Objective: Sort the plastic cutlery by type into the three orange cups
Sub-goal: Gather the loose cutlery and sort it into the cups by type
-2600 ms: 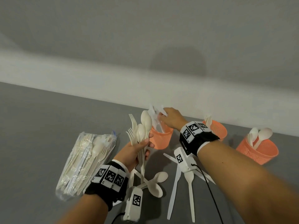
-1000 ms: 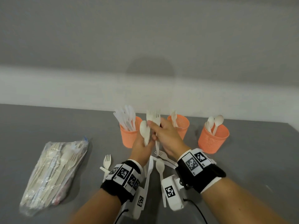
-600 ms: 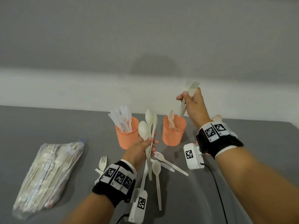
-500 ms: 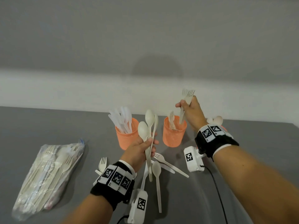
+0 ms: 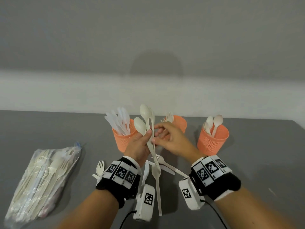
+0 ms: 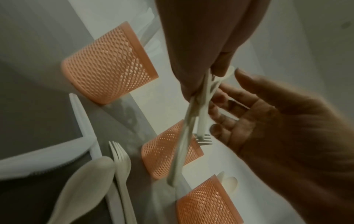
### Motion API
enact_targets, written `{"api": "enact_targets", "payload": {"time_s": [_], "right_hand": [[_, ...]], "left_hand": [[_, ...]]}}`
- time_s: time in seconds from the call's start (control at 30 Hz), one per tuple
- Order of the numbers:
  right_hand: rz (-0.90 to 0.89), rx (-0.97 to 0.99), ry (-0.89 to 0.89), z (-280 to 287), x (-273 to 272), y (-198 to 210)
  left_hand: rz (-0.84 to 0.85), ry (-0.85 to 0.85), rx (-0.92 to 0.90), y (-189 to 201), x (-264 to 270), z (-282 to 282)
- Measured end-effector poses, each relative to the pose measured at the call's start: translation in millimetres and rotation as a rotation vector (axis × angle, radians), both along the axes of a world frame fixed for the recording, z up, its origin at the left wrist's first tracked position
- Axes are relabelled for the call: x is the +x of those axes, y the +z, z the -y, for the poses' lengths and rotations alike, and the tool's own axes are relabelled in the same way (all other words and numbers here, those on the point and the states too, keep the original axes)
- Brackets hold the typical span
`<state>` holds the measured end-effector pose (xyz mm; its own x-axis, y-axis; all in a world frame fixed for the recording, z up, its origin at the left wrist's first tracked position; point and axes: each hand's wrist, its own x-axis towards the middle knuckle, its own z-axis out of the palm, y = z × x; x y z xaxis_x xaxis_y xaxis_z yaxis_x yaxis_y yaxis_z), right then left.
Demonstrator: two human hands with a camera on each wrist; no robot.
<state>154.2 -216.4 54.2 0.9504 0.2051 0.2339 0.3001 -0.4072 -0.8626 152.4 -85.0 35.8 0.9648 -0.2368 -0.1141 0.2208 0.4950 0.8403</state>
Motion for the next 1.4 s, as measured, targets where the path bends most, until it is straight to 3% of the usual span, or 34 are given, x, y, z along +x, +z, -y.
{"api": "enact_targets", "payload": {"time_s": [0.27, 0.43, 0.6, 0.83, 0.97, 1.03, 1.23, 1.3, 1.4], "right_hand": [[-0.010, 0.049, 0.025, -8.4, -24.9, -8.8], [-0.425, 0.265, 0.124, -4.6, -34.4, -12.1], [-0.487, 0.298, 0.199, 10.2, -33.6, -14.0], [-0.527, -0.056, 0.101, 35.6, -33.1, -19.7], [-0.351, -0.382, 0.147, 54.6, -22.7, -8.8], [-0.257, -0.423, 0.108, 58.4, -16.1, 6.1], [0.027, 0.105, -0.168, 56.9, 29.4, 45.5], [0.024, 0.174, -0.216, 56.2, 48.7, 40.5], [-0.133, 0.129, -0.220, 54.2, 67.0, 27.1]], "left_hand": [[0.052, 0.065, 0.019, 0.0, -5.9, 5.5], [-0.019, 0.060, -0.001, 7.2, -2.6, -1.7], [-0.045, 0.047, -0.110, 9.9, 0.1, -8.0], [-0.110, 0.119, -0.174, 4.8, 15.5, -25.8], [-0.151, 0.204, -0.208, 2.3, 19.5, -28.8], [-0.123, 0.206, -0.184, 0.7, 18.0, -28.8], [-0.015, 0.119, 0.040, -1.2, 0.5, -6.7], [0.006, 0.078, 0.109, -4.1, -2.2, 0.2], [0.039, 0.049, 0.186, -8.9, -4.0, 7.1]]}}
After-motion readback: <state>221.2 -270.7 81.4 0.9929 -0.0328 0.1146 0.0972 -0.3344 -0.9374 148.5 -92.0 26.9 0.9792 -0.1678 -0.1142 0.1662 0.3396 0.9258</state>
